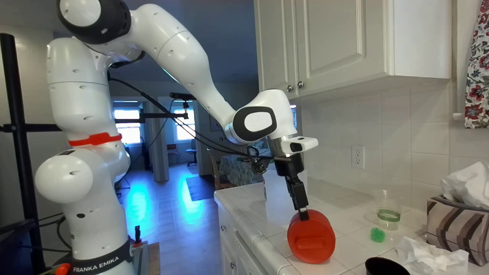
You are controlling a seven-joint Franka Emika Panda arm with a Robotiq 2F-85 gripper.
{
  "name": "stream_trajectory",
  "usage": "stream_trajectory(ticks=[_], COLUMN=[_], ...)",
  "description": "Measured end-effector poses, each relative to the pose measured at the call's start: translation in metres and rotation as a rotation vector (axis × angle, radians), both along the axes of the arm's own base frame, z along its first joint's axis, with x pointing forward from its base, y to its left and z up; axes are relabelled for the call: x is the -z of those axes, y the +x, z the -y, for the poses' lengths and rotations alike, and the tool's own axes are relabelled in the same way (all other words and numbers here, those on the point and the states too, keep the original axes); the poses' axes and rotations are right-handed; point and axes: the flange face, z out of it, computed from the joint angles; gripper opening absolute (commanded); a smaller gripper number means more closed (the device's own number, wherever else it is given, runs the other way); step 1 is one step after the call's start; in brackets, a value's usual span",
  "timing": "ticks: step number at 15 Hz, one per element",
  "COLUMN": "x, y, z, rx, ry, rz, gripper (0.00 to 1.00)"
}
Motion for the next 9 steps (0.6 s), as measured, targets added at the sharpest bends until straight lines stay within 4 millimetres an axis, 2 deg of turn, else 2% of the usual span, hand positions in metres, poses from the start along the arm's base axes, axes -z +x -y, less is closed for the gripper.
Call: stream_trajectory(ticks=[9], x=[-0.0029], y=[0.0062], z=[-0.0025], rx=[0.063], ry=[-0.009], rz=[0.058], gripper=[1.00])
